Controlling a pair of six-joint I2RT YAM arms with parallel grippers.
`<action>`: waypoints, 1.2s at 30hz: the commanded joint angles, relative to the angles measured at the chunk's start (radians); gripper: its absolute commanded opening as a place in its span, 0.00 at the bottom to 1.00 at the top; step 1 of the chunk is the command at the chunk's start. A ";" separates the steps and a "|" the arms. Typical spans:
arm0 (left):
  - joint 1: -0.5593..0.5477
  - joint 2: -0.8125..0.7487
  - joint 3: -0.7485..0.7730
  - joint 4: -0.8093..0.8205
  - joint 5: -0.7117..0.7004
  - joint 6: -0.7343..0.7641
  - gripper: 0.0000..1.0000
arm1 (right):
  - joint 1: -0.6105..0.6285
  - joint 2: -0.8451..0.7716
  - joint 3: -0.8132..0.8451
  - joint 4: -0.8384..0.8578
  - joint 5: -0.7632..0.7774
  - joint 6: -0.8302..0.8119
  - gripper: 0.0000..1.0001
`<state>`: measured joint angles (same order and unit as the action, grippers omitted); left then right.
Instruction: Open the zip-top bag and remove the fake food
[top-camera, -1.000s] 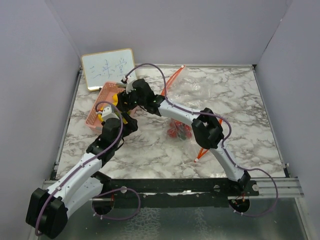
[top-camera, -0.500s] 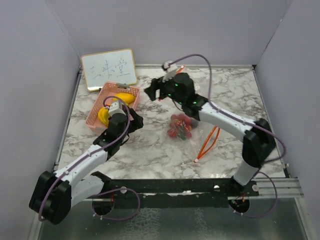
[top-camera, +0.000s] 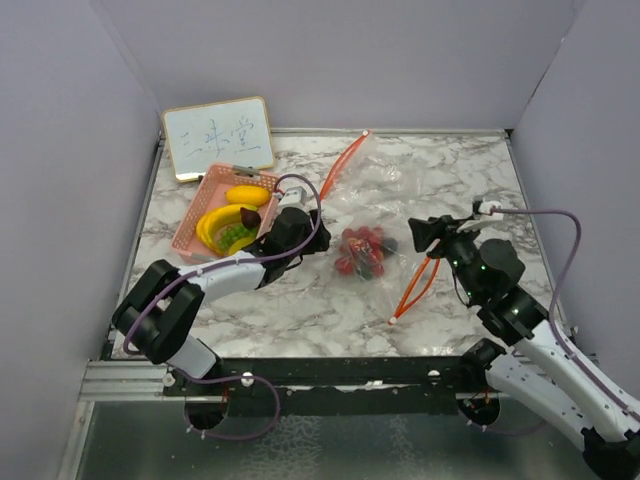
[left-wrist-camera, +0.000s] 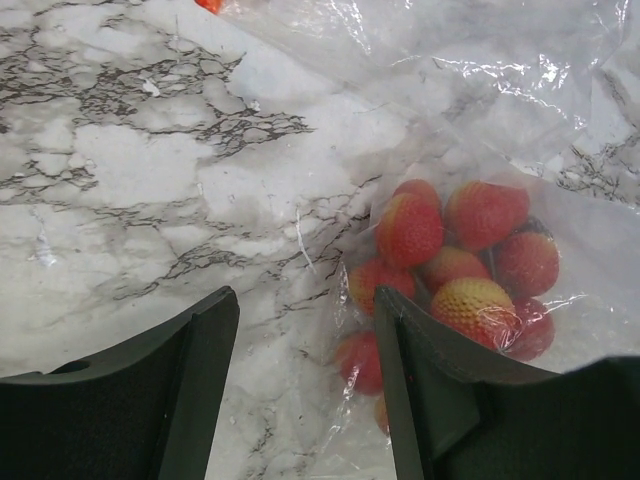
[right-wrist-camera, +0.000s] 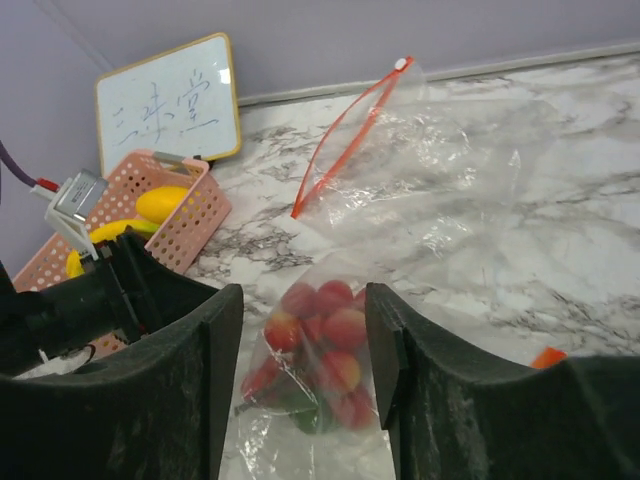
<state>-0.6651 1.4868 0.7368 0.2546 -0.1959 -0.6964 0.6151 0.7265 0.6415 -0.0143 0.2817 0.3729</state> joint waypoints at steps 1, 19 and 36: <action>-0.022 0.046 0.051 0.061 0.049 0.007 0.58 | -0.002 -0.239 -0.059 -0.294 0.149 0.164 0.49; -0.080 0.147 0.102 0.080 0.096 -0.014 0.46 | 0.000 -0.430 -0.200 -0.649 0.258 0.567 0.01; -0.080 0.160 0.096 0.079 0.124 -0.015 0.46 | -0.002 -0.136 -0.387 -0.014 0.020 0.389 0.01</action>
<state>-0.7418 1.6348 0.8112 0.3069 -0.1028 -0.7044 0.6136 0.5232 0.2832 -0.3115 0.4011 0.8322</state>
